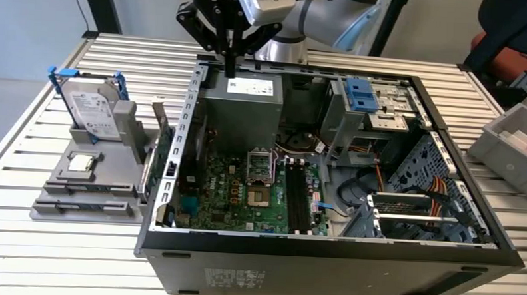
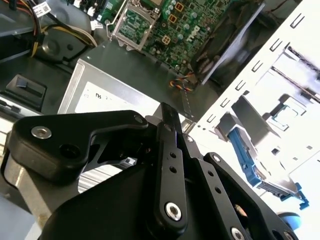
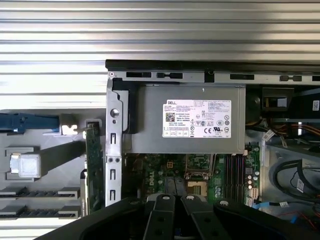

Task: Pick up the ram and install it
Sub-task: 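Reach for the ram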

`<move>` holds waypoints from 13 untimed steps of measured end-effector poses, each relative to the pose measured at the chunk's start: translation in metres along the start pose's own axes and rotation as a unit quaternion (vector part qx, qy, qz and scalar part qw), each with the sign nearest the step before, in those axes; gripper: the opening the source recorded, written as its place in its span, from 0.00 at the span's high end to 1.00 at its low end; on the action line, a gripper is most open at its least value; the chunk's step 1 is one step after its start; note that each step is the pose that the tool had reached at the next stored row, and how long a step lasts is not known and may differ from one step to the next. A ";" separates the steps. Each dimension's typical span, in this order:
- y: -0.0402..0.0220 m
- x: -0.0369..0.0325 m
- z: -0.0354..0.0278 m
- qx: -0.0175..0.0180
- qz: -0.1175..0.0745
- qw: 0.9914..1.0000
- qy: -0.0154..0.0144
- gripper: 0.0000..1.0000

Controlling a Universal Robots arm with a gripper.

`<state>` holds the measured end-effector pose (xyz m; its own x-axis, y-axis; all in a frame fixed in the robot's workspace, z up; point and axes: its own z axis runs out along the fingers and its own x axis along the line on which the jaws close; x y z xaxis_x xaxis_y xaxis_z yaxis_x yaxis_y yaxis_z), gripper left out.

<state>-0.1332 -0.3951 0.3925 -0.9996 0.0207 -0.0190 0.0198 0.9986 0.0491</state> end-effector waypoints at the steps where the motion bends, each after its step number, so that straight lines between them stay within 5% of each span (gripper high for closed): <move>1: 0.0000 0.0009 -0.0001 0.000 0.000 1.000 0.000 1.00; 13: 0.0011 0.0129 -0.0002 0.000 -0.001 1.000 0.000 1.00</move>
<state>-0.1461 -0.3937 0.3925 -0.9997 0.0179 -0.0190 0.0170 0.9986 0.0491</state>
